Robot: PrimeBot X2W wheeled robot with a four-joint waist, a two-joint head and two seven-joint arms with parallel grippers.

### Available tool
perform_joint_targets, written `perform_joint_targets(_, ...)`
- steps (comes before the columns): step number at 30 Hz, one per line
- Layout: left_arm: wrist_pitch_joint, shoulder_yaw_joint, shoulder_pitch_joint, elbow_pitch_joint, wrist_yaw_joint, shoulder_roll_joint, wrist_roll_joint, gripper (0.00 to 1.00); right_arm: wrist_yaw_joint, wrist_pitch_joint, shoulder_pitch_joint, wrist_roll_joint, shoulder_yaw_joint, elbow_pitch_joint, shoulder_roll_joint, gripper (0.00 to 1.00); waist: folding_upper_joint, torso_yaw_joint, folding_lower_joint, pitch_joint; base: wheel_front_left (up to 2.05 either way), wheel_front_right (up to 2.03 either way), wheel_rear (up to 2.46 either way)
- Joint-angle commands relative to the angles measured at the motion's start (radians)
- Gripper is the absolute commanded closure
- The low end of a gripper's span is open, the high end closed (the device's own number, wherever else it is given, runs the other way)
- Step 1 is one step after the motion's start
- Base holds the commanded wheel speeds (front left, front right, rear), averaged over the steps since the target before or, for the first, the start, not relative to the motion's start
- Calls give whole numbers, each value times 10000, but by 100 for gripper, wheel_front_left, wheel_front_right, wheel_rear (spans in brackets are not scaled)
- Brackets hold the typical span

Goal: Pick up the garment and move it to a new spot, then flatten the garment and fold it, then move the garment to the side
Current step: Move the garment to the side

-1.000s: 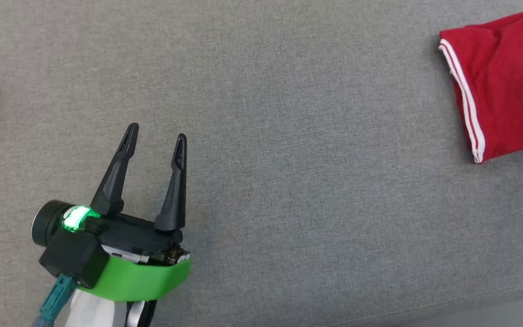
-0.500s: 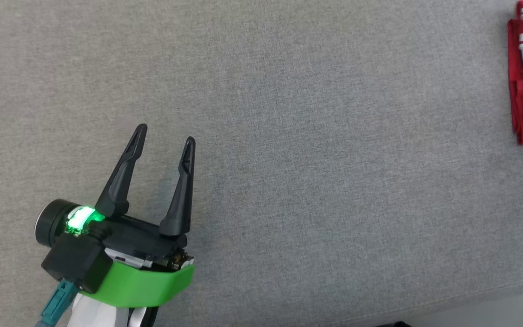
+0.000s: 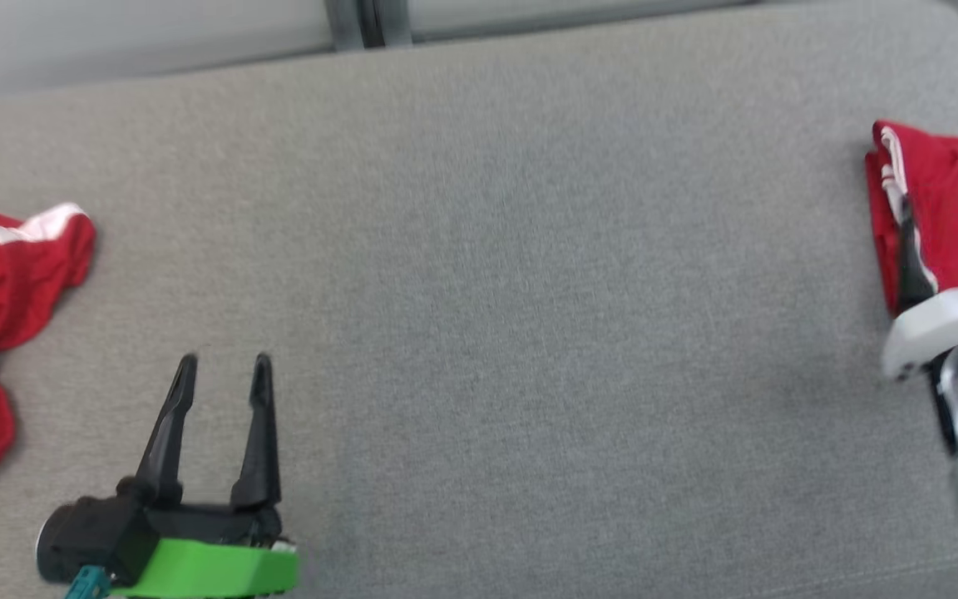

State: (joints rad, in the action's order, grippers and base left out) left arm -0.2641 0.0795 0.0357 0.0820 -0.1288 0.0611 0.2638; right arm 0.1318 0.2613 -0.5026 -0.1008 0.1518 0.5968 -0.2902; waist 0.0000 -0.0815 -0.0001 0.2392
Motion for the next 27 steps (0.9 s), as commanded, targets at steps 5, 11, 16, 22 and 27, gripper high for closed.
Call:
perform_joint_targets(5,-2,-743,779,-496,-20,-71,-145,0,-21,35,1868,1790,-1319,-1331,537,0,0,432,1,-2659,0,0,0)
perform_joint_targets(11,-1,-1315,1059,-975,-20,-97,-329,0,-21,36,3271,2483,-1888,-2219,1287,0,0,343,1,-3120,0,0,0)
perform_joint_targets(16,0,-1349,1071,-1440,98,-96,-342,0,-21,37,4123,2481,-1840,-2375,1951,0,0,345,1,-3278,0,0,0)
perform_joint_targets(22,0,-1269,1232,-1871,145,-96,-151,0,-21,38,4838,2317,-1753,-2307,2315,0,0,386,1,-3382,0,0,0)
perform_joint_targets(27,0,-1239,1346,-2032,189,-95,-80,0,-21,38,5003,2277,-1378,-2455,2378,0,0,359,1,-3427,0,0,0)
